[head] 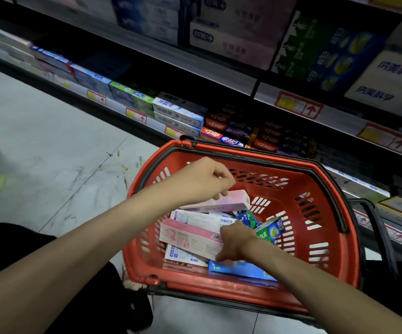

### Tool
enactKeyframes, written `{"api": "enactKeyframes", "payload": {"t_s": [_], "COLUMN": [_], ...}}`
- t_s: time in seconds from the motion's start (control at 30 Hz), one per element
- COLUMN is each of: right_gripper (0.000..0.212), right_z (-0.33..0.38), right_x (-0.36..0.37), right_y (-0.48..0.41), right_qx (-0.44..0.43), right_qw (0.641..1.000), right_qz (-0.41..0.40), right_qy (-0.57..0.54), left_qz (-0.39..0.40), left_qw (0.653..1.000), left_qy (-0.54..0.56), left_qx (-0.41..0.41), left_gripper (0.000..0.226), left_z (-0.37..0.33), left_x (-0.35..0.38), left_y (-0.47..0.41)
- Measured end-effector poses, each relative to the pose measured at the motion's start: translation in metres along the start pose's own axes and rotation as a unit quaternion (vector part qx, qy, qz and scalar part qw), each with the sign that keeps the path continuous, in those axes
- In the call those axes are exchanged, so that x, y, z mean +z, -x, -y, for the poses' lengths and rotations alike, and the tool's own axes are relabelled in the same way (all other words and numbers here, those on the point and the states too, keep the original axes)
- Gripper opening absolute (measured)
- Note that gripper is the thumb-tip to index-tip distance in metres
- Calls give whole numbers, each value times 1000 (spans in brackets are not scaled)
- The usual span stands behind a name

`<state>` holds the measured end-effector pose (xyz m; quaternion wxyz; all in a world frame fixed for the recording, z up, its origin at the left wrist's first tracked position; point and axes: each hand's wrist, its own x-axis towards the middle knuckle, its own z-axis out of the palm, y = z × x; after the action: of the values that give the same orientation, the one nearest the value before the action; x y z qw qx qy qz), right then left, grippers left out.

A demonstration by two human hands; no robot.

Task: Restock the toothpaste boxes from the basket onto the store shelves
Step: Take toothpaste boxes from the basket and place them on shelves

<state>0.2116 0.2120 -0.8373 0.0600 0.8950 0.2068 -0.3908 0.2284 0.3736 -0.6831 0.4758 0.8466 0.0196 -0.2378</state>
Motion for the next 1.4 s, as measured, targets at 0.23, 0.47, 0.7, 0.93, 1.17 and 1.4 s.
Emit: {"api": "enactKeyframes", "payload": {"t_s": [0.23,0.47,0.7,0.93,1.17,1.4], "right_gripper": [55,50,56,52,55,49], "right_z": [2,-19,-72,-119,-140,-156], "right_x": [-42,-128,-181,-148,-149,-149], "right_y": [4,70,154,163,164,175], "right_qx": [-29,-48,-28,13,-11,-46], "right_qw": [998,984,966,954,931,903], "right_qz": [-61,-148,-222,-298,-362,-428], "right_qy": [0,88,126,38,53,9], "left_qz": [-44,-79,-118,-155,-118,-103], "left_qw": [992,981,973,968,981,961], "left_qy": [118,175,195,182,92,155], "left_qx": [-22,-28,-28,-80,-123,-206], "left_gripper": [21,21,24,28,21,27], "left_z": [-9,-18,-26,-19,-6,1], "left_x": [-18,-26,-20,-5,16,23], "left_y": [7,1,-18,-43,-64,-76]}}
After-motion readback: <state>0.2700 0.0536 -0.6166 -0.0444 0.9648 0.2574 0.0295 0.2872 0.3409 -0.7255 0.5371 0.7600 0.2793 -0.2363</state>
